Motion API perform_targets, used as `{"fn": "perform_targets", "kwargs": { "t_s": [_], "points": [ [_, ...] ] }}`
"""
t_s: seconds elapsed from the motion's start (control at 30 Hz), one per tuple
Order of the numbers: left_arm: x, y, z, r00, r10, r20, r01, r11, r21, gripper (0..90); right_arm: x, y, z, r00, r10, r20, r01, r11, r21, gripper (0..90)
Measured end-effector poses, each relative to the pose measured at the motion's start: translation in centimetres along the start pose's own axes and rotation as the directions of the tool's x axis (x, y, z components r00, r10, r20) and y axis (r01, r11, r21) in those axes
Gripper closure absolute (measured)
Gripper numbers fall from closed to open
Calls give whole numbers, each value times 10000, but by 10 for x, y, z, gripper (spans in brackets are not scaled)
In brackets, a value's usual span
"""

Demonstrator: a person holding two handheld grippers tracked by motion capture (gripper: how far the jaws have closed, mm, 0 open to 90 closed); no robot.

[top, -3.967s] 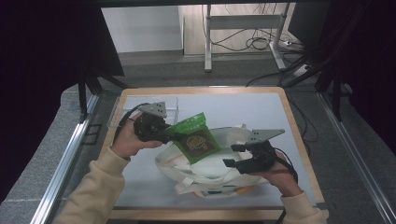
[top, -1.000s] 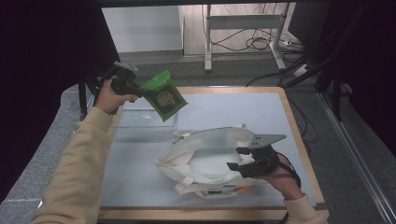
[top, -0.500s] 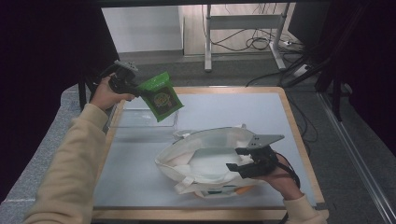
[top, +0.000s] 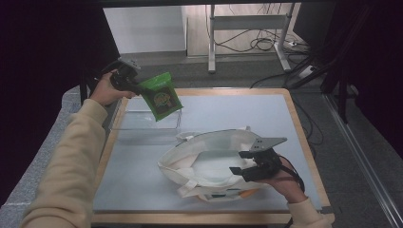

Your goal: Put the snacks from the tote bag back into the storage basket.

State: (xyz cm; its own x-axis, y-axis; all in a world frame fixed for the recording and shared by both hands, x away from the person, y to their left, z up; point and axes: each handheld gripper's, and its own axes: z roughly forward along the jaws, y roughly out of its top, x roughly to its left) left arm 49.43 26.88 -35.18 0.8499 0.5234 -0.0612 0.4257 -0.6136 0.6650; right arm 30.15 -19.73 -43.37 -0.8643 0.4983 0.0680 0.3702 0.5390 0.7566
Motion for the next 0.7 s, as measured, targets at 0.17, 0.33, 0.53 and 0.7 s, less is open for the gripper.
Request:
{"fn": "perform_targets", "kwargs": {
  "t_s": [0.17, 0.33, 0.53, 0.7],
  "points": [
    [8, -5, 6, 9999, -80, -70, 81, 9996, 254, 757, 0, 0, 1, 10000, 20, 23, -20, 10000, 29, 318],
    [15, -7, 12, 9996, -212, -168, 219, 9990, 402, 756, -1, -1, 2, 10000, 57, 35, -58, 9999, 87, 318],
    [24, -10, 19, 9986, -468, -226, 474, 9984, 298, 756, -1, -1, 4, 10000, 39, 48, -39, 9999, 144, 317],
    [30, -12, 18, 9983, -538, -230, 544, 9982, 257, 756, -1, -2, 5, 10000, 73, 31, -74, 9998, 183, 316]
  ]
}}
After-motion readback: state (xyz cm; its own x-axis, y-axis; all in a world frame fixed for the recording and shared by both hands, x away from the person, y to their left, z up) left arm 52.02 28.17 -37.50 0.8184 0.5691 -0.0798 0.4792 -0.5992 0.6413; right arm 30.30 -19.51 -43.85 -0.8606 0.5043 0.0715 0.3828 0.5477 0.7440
